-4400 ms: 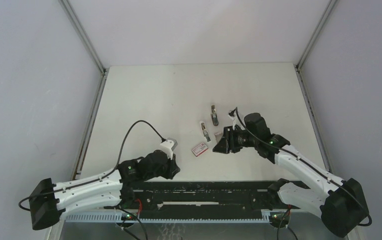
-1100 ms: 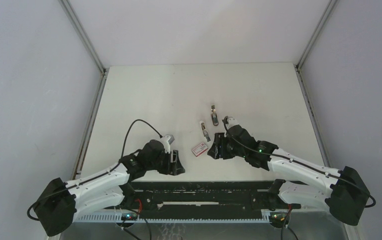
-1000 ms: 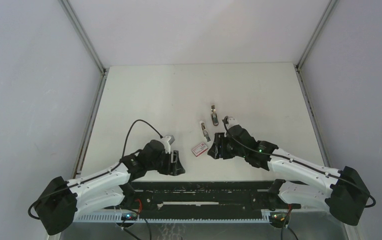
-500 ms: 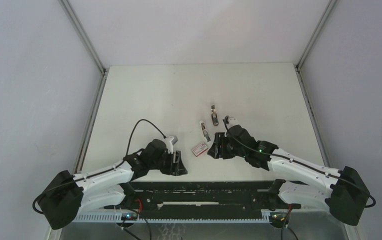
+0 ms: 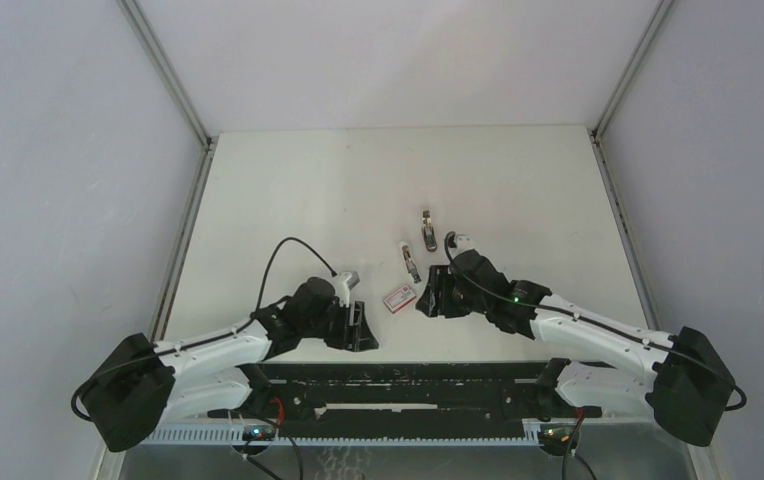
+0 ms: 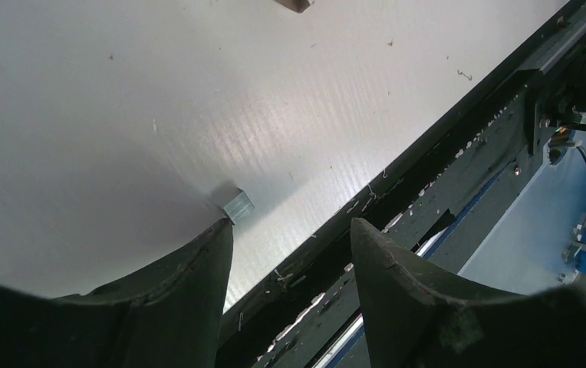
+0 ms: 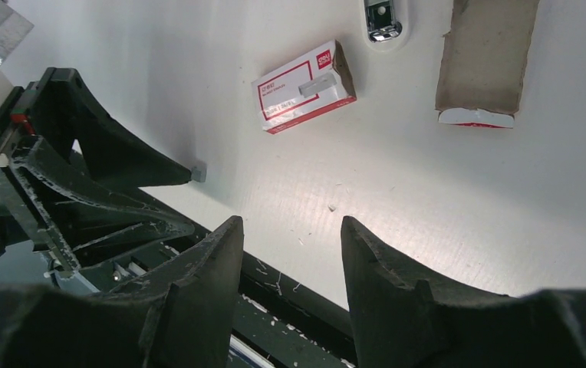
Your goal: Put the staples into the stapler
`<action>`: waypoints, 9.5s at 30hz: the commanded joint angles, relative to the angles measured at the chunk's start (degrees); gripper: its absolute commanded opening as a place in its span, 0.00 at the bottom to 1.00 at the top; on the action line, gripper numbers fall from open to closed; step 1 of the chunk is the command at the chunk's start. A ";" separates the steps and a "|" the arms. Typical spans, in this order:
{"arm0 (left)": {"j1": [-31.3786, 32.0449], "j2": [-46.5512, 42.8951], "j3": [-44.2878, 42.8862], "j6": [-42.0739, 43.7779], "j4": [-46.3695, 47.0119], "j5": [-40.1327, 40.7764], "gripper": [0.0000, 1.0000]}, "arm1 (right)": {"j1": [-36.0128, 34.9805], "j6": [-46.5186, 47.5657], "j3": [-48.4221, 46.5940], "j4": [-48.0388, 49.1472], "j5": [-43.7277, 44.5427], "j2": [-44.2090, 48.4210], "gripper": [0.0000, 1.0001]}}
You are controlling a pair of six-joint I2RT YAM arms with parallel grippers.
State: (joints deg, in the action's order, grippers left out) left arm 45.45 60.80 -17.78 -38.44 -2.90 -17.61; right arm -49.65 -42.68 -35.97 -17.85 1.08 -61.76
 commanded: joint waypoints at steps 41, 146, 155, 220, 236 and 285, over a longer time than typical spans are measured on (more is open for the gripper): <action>-18.06 -19.62 4.79 13.48 13.80 37.68 0.79 | -23.82 -23.12 -42.80 -23.01 19.93 -48.24 0.36; -19.61 -17.64 6.27 15.47 18.54 33.62 0.76 | 19.59 30.94 -34.43 5.24 3.35 -45.27 0.16; -19.67 -17.30 6.18 15.50 18.64 33.38 0.76 | 19.59 30.81 -34.43 5.17 3.87 -44.70 0.15; -19.70 -17.87 6.44 15.30 18.80 32.66 0.75 | 20.64 29.35 -36.27 2.75 2.44 -44.60 0.12; -19.70 -17.91 6.44 15.36 18.89 32.58 0.74 | 21.07 29.93 -36.29 2.37 1.68 -43.82 0.12; -19.71 -18.20 6.53 15.36 18.88 32.38 0.73 | 21.88 31.25 -36.94 1.39 0.65 -46.69 0.10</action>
State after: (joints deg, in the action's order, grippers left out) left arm 26.11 43.33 -10.61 -24.29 13.23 14.81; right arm -28.25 -12.53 -70.87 -17.39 1.65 -107.85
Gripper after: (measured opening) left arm 0.734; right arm 0.111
